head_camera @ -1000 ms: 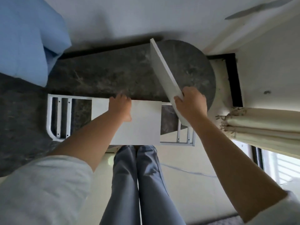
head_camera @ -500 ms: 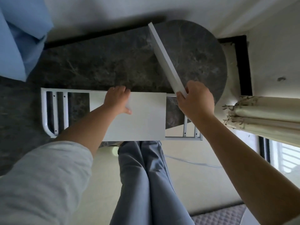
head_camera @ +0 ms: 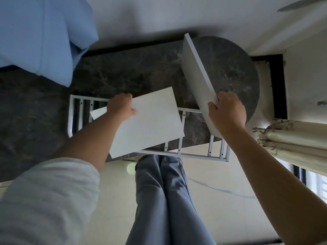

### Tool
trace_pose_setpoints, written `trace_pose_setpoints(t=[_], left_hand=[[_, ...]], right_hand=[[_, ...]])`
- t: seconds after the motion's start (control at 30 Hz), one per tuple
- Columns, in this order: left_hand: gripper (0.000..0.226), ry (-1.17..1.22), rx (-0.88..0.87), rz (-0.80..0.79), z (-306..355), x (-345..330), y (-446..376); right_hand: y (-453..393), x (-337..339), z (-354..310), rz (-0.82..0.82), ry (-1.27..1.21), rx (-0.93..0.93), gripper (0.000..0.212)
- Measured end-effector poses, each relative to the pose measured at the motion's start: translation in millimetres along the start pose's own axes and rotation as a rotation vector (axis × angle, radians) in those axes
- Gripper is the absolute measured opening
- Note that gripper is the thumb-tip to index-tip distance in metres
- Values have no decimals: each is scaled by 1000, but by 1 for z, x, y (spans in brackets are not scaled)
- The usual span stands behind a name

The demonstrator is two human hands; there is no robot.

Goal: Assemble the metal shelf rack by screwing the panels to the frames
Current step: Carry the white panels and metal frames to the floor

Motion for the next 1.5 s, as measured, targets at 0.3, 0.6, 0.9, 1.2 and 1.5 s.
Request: trace_pose_setpoints(t=[0.3,0.6,0.9,1.2,1.5], left_hand=[[30,170,-95,-30,9,39,98],[26,346,319,117,-29,35,225],[29,375,750,236,-78,-33,422],[23,436,1200,260,-102,-135,673],[20,696,1629,112,-94,-252,835]], right_hand=[[28,22,-24,-42,-41,55,18],[103,36,-59,-65,18,315,24],[271,17,-110,-139,150,743,28],[509,-19,-126,-248,284,1308,29],[713,-81,-148,-381,301,1770,24]])
Point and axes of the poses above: each hand's wrist, its own y-axis away from the middle knuckle, its own x-axis out of the back of the hand, z = x × y, the point moved 5 cm from there along -y, towards the middle knuckle, and after that the axes turned 15 degrees about z, right-handed, at the moved point
